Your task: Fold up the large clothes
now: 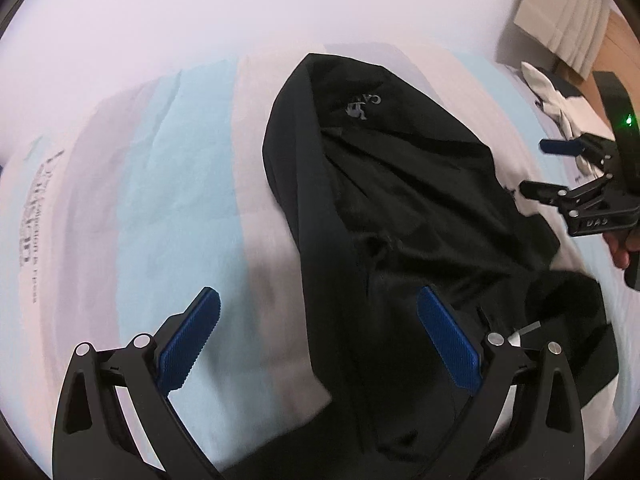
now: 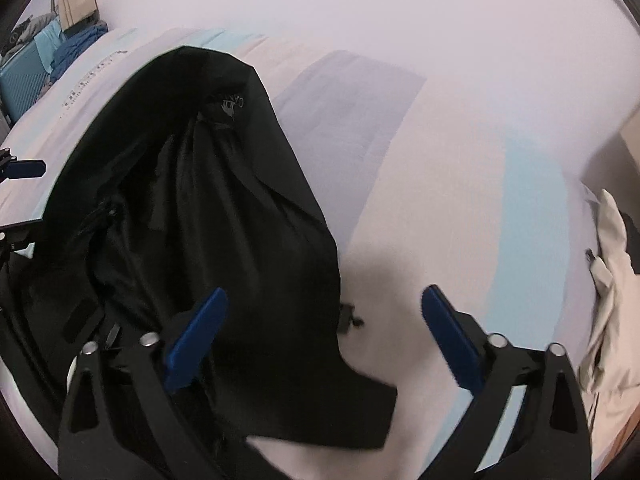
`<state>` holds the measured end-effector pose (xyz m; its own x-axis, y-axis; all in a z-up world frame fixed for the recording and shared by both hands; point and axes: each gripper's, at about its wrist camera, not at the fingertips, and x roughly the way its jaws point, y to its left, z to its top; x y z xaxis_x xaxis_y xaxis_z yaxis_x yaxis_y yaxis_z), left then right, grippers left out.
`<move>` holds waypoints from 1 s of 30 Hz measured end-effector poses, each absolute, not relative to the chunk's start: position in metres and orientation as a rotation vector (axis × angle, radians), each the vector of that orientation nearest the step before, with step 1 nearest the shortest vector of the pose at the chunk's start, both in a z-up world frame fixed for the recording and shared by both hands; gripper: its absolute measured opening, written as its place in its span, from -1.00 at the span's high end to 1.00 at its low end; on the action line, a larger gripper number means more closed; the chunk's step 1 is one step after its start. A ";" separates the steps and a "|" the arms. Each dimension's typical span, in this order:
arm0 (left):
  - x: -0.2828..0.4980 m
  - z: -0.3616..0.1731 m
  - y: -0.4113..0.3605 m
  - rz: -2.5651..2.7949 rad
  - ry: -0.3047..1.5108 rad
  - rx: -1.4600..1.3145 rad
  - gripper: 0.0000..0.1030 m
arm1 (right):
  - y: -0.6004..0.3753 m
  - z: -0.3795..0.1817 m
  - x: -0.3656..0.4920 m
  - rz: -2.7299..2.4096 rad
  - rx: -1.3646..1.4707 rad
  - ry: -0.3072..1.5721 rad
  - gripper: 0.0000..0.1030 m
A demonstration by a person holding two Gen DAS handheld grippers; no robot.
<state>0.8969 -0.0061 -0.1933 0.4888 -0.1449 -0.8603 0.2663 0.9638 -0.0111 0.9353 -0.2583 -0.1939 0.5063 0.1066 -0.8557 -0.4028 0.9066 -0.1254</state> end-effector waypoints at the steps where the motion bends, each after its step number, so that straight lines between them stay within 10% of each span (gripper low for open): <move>1: 0.902 -0.196 -0.006 -0.247 1.034 0.131 -0.88 | -0.255 -0.196 0.940 0.310 -0.338 0.996 -0.70; 23: 0.995 -0.207 -0.005 -0.204 1.040 0.044 -0.69 | -0.196 -0.198 1.026 0.330 -0.318 1.015 -0.54; 30: 1.015 -0.216 -0.019 -0.297 1.114 0.123 0.13 | -0.180 -0.209 1.037 0.364 -0.378 1.061 0.03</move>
